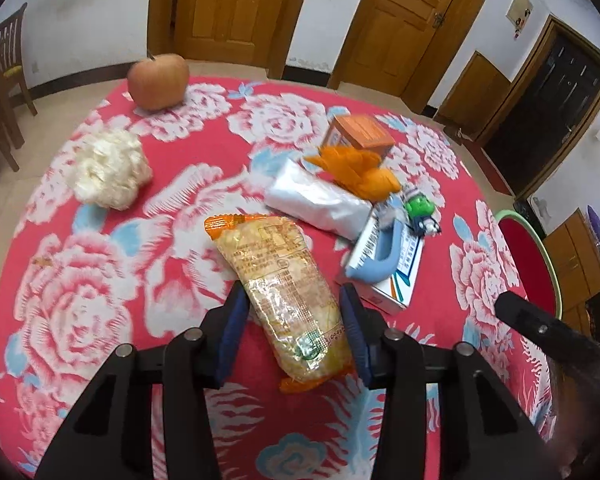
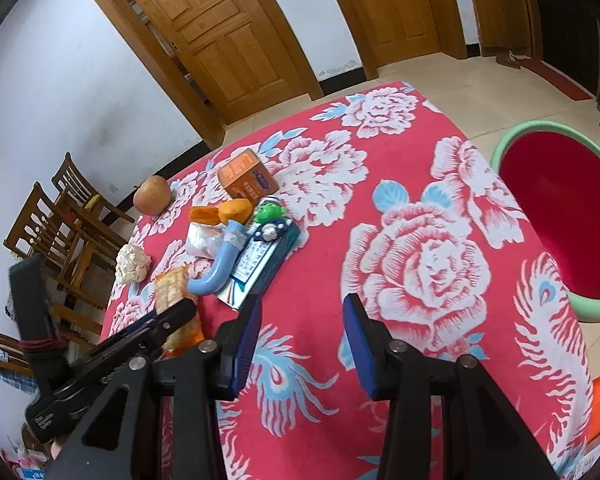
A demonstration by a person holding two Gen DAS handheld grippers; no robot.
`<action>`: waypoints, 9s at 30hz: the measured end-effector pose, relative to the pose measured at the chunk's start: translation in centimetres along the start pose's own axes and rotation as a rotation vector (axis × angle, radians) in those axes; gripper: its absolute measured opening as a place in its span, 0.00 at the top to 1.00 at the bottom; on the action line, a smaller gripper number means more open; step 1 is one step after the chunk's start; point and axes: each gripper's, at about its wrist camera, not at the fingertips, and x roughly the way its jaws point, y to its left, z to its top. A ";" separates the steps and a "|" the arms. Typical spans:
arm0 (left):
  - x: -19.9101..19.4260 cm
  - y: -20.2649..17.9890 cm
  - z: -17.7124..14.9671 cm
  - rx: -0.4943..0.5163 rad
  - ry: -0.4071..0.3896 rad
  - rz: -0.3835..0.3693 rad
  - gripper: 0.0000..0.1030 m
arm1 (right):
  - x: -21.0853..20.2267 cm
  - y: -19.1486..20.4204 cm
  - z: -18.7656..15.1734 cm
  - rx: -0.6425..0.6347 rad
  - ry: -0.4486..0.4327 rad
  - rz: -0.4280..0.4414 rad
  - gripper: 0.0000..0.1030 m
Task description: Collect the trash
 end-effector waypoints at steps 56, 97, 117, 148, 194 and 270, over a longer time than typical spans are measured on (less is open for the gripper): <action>-2.1 7.7 4.4 -0.110 -0.101 0.067 0.55 | 8.9 8.9 8.4 -0.204 -0.026 -0.041 0.12; -1.7 4.2 5.0 -0.046 -0.106 0.030 0.55 | 8.9 7.2 9.4 -0.180 -0.078 -0.046 0.42; -3.5 -3.3 4.4 0.069 -0.108 -0.057 0.55 | -1.2 0.1 5.8 -0.025 -0.185 -0.059 0.42; 2.1 -22.8 1.7 0.364 0.007 -0.206 0.55 | -10.1 -19.3 3.0 0.360 -0.341 -0.241 0.42; 6.0 -31.3 1.3 0.477 0.051 -0.276 0.37 | -12.2 -23.6 2.7 0.465 -0.398 -0.301 0.30; 2.0 11.9 6.0 -0.155 -0.115 0.146 0.38 | 5.0 8.2 1.1 -0.068 -0.032 -0.037 0.37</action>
